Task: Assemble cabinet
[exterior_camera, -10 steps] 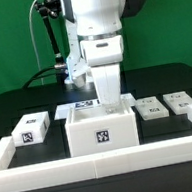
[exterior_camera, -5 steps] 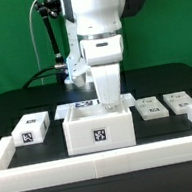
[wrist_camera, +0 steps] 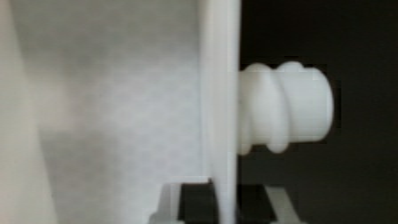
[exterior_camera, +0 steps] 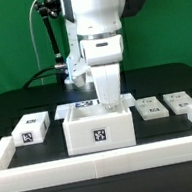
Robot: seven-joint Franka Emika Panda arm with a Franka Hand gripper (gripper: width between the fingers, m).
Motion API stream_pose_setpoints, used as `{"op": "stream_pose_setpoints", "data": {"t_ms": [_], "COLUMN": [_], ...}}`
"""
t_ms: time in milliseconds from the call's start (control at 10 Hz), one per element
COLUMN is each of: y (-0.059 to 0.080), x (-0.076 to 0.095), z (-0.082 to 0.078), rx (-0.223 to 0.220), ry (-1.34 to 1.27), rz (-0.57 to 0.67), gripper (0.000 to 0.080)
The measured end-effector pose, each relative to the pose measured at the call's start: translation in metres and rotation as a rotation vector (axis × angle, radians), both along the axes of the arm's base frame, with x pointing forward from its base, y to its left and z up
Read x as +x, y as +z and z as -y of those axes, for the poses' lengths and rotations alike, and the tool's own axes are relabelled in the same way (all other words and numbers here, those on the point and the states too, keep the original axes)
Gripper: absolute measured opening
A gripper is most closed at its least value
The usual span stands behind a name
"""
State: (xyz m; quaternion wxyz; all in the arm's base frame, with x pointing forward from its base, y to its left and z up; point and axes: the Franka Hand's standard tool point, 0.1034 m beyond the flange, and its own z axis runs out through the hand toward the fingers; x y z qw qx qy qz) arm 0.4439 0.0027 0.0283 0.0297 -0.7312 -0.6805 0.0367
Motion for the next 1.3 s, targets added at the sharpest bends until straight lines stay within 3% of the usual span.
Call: {"op": "stream_pose_setpoints", "data": {"t_ms": [400,800,1300], "y": [-0.001,0.0,-0.003], "x": [0.022,0.049,0.073], "z": [-0.028,-0.074,-0.115], "rx": [0.016,0.032,0.045], "ry": [0.033,-0.011,0.029], "rz": [0.015,0.047,0.055], "gripper": [0.0041,0.0041,0.004]}}
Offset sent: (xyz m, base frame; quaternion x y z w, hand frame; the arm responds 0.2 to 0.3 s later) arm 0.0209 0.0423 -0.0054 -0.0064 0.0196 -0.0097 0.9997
